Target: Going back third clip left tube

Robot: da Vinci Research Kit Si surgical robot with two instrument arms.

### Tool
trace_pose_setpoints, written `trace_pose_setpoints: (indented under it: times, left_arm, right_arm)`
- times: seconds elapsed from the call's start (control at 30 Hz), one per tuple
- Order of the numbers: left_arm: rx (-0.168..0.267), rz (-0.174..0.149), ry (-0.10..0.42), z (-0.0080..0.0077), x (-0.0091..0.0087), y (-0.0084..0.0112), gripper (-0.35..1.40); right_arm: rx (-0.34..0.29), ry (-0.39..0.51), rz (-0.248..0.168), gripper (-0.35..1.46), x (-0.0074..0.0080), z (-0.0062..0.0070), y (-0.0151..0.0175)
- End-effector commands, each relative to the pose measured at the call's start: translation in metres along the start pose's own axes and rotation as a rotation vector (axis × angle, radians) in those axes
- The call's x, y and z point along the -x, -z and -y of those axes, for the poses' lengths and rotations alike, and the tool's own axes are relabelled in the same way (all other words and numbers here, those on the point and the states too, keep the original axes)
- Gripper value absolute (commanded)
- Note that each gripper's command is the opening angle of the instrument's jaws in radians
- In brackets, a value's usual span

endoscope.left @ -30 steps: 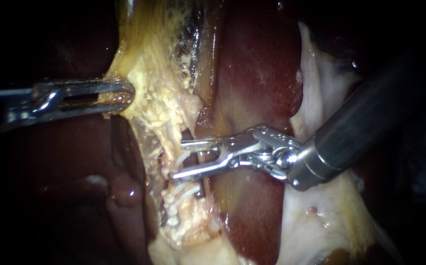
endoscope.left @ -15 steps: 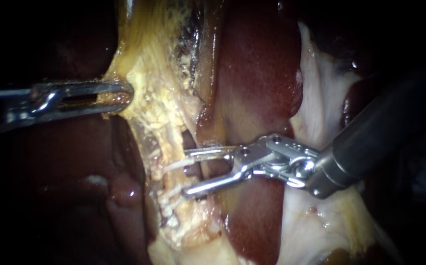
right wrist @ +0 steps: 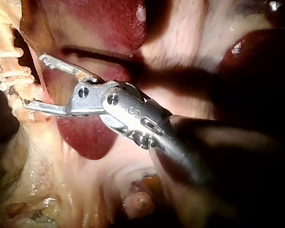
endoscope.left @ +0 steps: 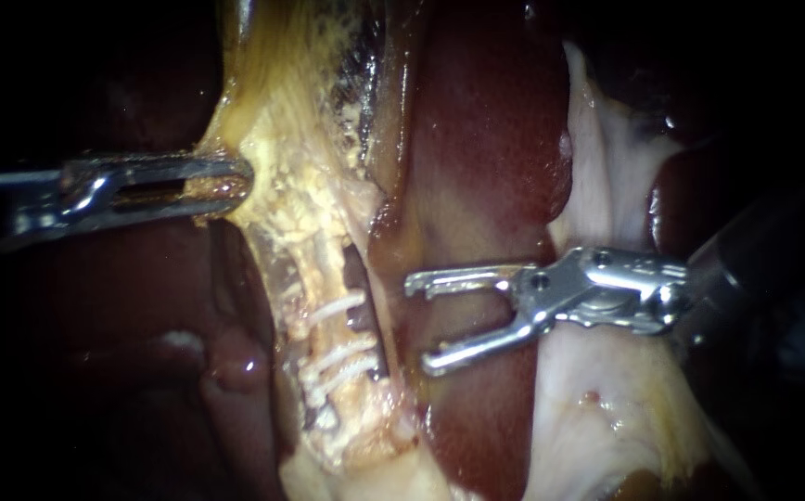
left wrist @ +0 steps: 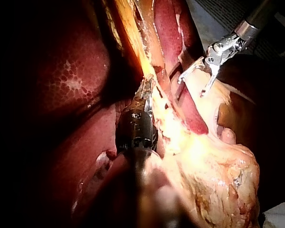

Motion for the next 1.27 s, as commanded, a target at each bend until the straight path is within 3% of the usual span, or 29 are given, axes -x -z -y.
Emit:
trace_pose_setpoints:
  times: [0.03, 0.3, 0.53, 0.73, 1.27]
  left_arm:
    - [0.001, 0.0, 0.0, 0.0, 0.0, 0.0, -0.35]
    - [0.012, -0.007, 0.007, 0.0001, -0.001, -0.0014, -0.35]
    - [0.03, -0.086, 0.011, -0.0013, -0.0042, -0.0055, -0.35]
    - [0.037, -0.104, 0.008, -0.003, -0.0042, -0.008, -0.35]
    - [0.041, -0.103, 0.011, -0.0026, -0.004, -0.0083, -0.35]
  right_arm:
    - [0.005, 0.005, 0.004, 0.6, -0.0003, 0.0, 0.0004]
    - [0.017, 0.053, 0.014, 0.6, -0.0023, 0.0002, 0.0017]
    - [0.019, 0.076, 0.015, 0.6, -0.0023, 0.0003, 0.0018]
    - [0.019, 0.084, 0.015, 0.6, -0.0024, 0.0003, 0.0018]
    - [0.021, 0.115, 0.012, 0.6, -0.0035, 0.0005, 0.0018]
